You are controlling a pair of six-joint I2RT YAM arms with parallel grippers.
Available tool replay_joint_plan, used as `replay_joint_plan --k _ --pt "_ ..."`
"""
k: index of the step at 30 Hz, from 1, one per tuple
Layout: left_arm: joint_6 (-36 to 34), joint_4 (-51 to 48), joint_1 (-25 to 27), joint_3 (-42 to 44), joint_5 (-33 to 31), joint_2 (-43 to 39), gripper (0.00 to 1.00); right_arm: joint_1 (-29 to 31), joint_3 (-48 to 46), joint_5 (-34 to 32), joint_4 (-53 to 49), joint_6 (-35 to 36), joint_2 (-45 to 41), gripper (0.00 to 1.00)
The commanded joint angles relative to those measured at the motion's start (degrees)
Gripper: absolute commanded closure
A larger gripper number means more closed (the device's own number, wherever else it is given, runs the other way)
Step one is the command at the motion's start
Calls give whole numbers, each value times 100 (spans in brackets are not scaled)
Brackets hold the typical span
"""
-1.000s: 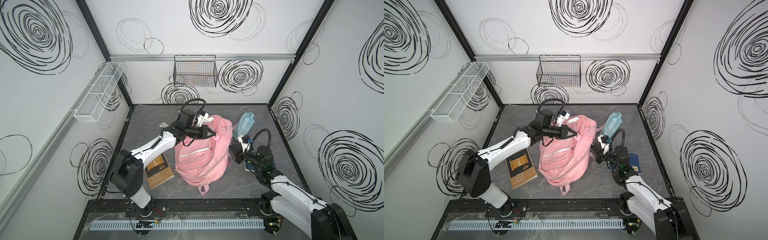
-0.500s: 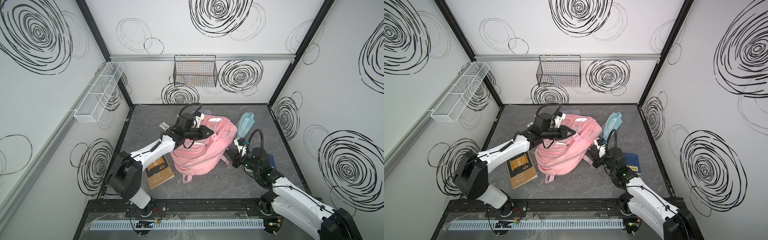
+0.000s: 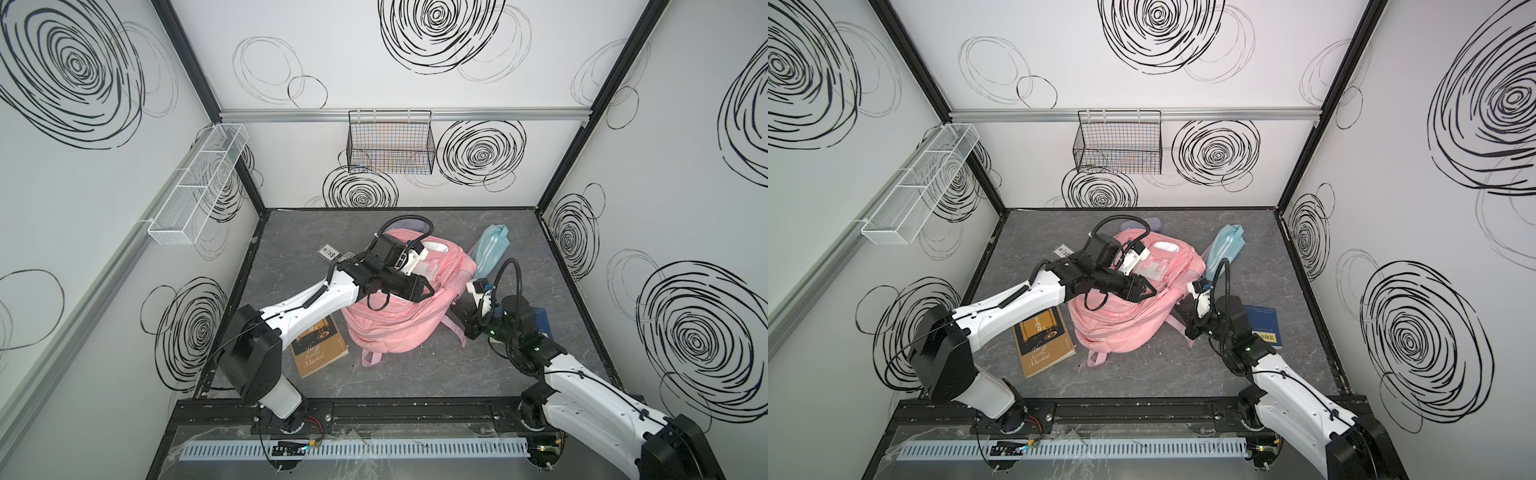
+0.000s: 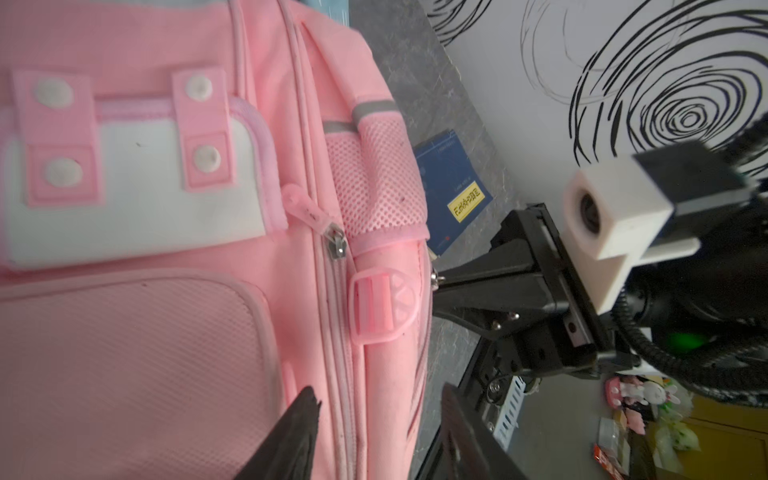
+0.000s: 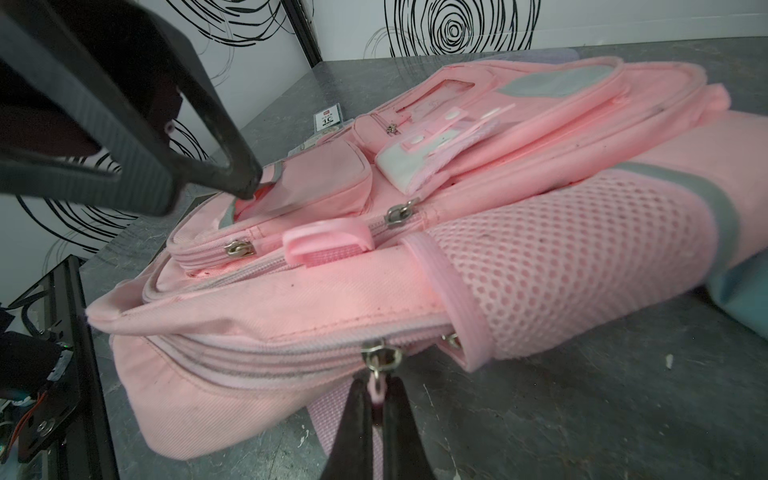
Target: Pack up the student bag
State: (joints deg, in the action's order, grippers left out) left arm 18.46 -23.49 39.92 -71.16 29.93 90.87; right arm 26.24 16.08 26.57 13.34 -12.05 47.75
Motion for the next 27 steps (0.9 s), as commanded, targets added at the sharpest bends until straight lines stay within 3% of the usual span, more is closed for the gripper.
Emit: replay_joint_plan --k 1,5,11,16,21,24,27 --pt "-506 -486 168 -200 74 15 52 27 54 77 294 6 -178 100" --pt "-801 -825 399 -323 -261 93 50 22 54 109 273 23 -200 100" --pt "-798 -765 389 -532 -846 348 60 25 53 234 223 80 -237 100" --pt "-822 -870 463 -869 -1082 626 59 23 54 305 204 99 -327 100" --pt "-898 -910 507 -962 -814 765 63 23 62 247 153 108 -380 100" --pt "-943 -951 505 -944 -570 718 53 21 71 191 98 120 -380 100" --pt "-1036 -987 514 -909 -460 619 49 17 71 233 98 118 -389 100"
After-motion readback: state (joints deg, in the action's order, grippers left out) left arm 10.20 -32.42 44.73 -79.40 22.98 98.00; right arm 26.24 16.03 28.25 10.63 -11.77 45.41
